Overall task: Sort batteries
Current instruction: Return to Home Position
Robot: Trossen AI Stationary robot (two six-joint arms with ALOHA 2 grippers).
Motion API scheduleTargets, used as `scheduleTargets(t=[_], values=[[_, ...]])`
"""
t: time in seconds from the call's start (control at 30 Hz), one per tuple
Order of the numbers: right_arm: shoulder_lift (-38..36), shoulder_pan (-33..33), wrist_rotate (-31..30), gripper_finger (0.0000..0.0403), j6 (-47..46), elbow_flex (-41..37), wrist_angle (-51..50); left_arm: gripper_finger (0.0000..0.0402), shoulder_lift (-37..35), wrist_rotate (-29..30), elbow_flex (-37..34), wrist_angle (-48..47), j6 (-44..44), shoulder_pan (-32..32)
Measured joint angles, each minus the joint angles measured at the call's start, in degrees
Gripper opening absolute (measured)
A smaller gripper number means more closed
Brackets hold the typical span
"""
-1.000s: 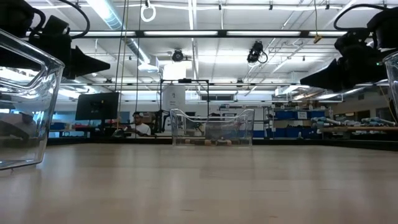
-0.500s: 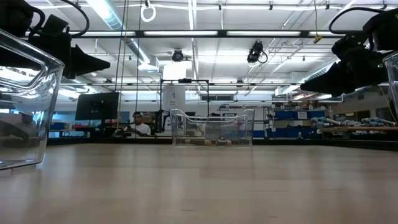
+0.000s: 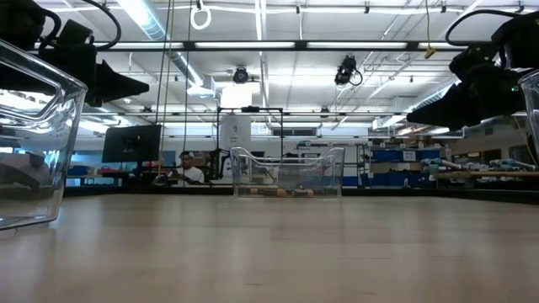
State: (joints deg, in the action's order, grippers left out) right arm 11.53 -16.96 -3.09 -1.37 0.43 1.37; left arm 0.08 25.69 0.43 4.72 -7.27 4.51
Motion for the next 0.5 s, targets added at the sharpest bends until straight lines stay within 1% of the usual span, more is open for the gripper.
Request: scheduleTargets(t=[0.5], values=[[0.0,0.01,0.07,0.0034,0.0,0.0,0.04,0.0008,0.0,0.0,0.0,0.05,0.02,0.0]])
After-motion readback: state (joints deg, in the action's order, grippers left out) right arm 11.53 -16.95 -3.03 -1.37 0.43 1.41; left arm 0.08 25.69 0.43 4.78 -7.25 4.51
